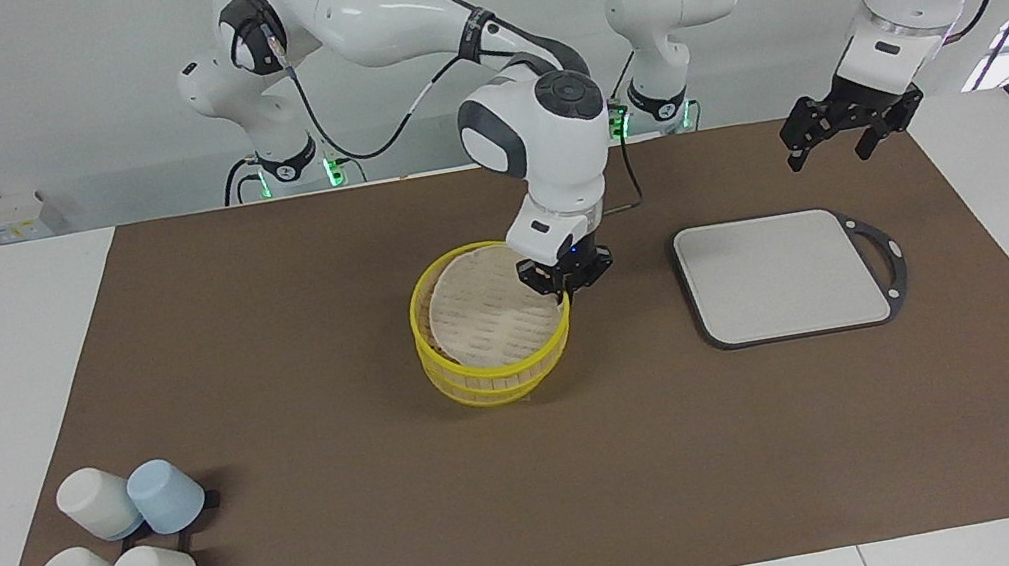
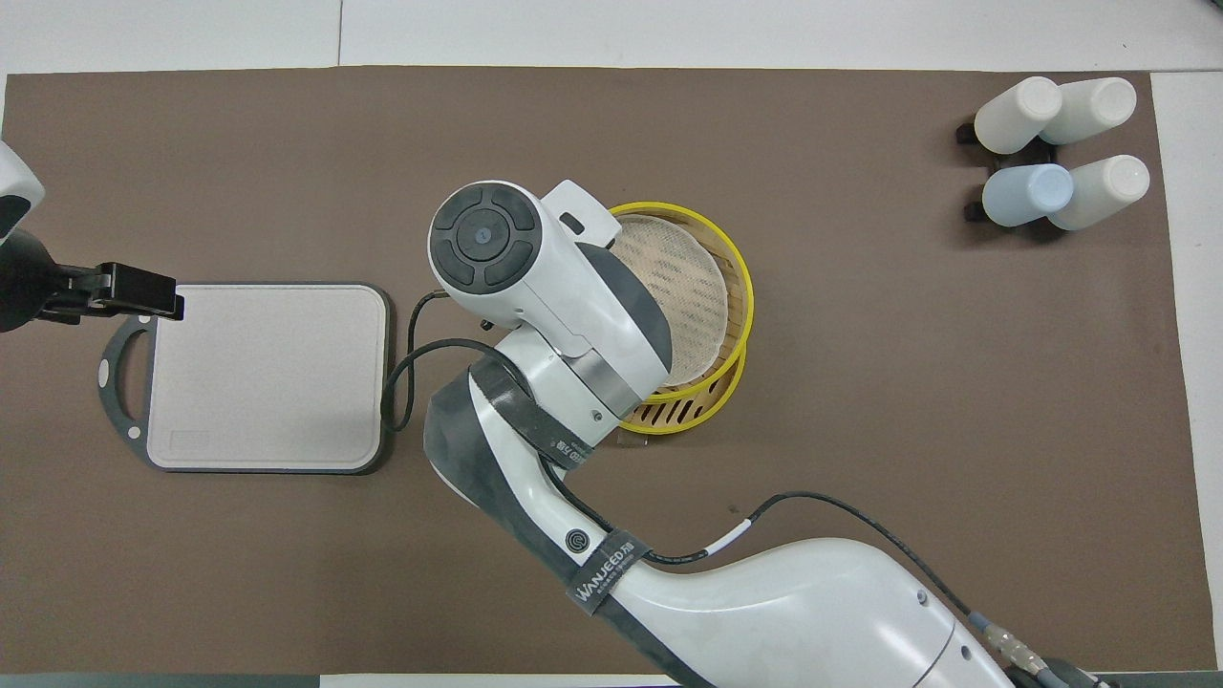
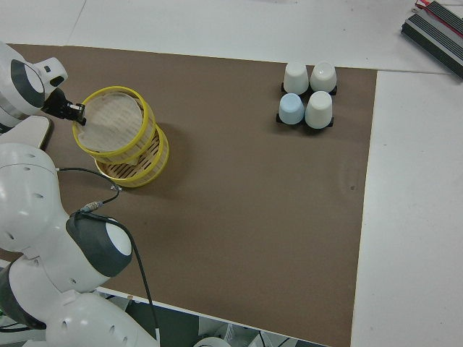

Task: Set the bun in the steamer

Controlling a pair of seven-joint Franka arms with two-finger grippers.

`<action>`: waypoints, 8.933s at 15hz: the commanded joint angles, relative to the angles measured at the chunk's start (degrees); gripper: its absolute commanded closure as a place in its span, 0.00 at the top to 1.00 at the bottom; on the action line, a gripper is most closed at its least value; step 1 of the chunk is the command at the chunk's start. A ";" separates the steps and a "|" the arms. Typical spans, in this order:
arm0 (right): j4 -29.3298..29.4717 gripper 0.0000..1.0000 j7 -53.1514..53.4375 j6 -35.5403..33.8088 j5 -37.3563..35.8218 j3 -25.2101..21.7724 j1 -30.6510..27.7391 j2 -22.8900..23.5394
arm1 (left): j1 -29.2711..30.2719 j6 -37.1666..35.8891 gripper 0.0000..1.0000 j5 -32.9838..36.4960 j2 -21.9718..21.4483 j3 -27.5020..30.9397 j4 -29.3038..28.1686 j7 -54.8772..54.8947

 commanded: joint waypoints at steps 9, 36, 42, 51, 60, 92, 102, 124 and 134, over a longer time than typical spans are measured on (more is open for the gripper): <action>-8.08 0.00 0.68 1.69 0.49 -0.02 -0.10 -4.15 | 1.01 -0.74 1.00 -1.12 -1.09 -0.77 -0.74 1.45; -13.44 0.00 2.43 8.45 0.66 0.07 0.08 -5.91 | 0.66 -0.66 1.00 -1.12 -1.26 -0.77 -0.74 0.84; -16.25 0.00 2.52 9.77 0.75 0.07 0.25 -6.87 | 0.57 -0.57 1.00 -1.12 -1.26 -0.77 -0.74 0.84; -16.52 0.00 3.40 10.21 0.75 0.07 0.43 -7.05 | 0.49 -0.66 1.00 -1.12 -1.26 -0.77 -0.74 0.84; -16.61 0.00 3.58 9.60 0.75 0.15 0.43 -7.14 | 0.49 -0.57 1.00 -1.12 -1.26 -0.77 -0.74 0.84; -17.22 1.00 -29.16 -10.69 4.15 0.07 -31.27 -24.62 | 0.40 -0.92 1.00 -1.12 -1.26 -0.77 -0.74 0.83; -23.71 1.00 -34.13 -19.06 4.97 0.59 -36.66 -35.86 | 0.40 -1.27 1.00 -0.77 -1.35 -0.95 -0.83 1.01; -30.85 1.00 -34.30 -8.77 4.18 0.59 -36.49 -38.25 | 0.40 -1.53 1.00 -0.33 -1.35 -0.86 -0.92 1.01; -30.85 1.00 -34.22 -8.42 4.09 0.68 -36.40 -38.25 | 0.40 -1.53 1.00 -0.24 -1.35 -0.86 -0.92 1.01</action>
